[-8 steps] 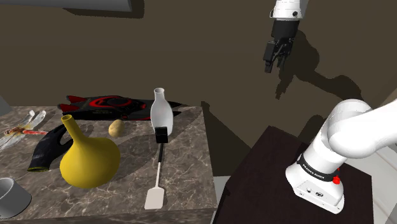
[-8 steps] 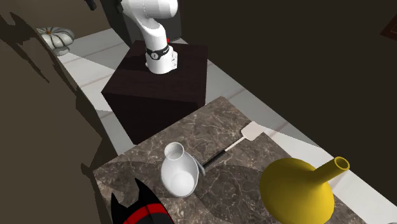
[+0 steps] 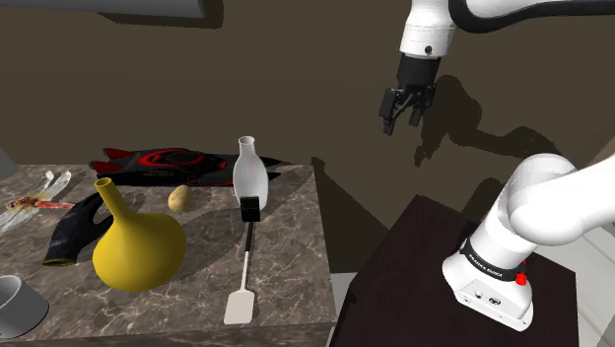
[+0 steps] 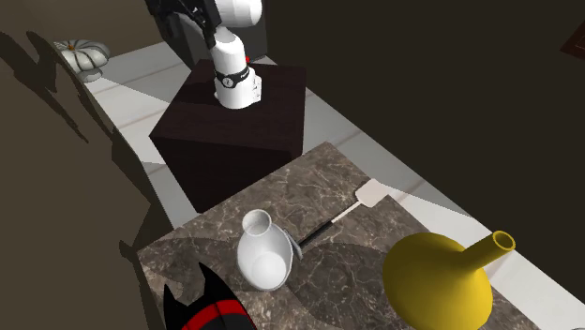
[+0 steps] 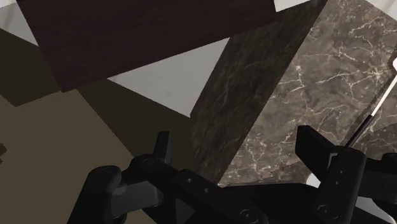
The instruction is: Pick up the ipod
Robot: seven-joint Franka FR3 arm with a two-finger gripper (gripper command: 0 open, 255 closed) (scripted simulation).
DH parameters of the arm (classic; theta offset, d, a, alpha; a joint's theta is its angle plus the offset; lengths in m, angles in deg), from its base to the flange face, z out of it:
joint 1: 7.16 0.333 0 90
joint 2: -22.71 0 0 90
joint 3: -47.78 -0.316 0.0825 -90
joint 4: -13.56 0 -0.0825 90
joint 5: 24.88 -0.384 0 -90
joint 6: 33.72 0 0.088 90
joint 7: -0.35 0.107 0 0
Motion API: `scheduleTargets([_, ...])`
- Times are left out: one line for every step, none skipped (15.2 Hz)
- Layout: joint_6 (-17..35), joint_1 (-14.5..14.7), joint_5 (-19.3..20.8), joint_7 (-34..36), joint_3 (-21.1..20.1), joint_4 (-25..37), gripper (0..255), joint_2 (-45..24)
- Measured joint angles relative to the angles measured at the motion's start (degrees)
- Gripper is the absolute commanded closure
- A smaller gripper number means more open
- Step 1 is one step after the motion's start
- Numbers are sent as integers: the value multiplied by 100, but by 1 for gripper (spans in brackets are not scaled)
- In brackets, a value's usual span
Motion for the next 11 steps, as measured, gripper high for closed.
scheduleTargets([162,2,-67,230,-153,-47,0,-42])
scheduleTargets([322,5,-131,457,-305,-128,0,-51])
scheduleTargets([492,-4,-180,676,-454,-142,0,-141])
scheduleTargets([702,-10,-231,900,-611,-214,0,-215])
scheduleTargets([890,-23,-272,1134,-775,-220,0,-332])
scheduleTargets([1062,-34,-308,1363,-931,-252,0,-410])
scheduleTargets([1256,-59,-327,1580,-1078,-289,0,-508])
scheduleTargets([1453,-74,-358,1849,-1279,-265,0,-667])
scheduleTargets([1565,-119,-345,2095,-1435,-163,0,-821])
scheduleTargets([1773,-151,-345,2356,-1621,-172,0,-975])
scheduleTargets([1973,-213,-308,2624,-1809,-99,0,-1190])
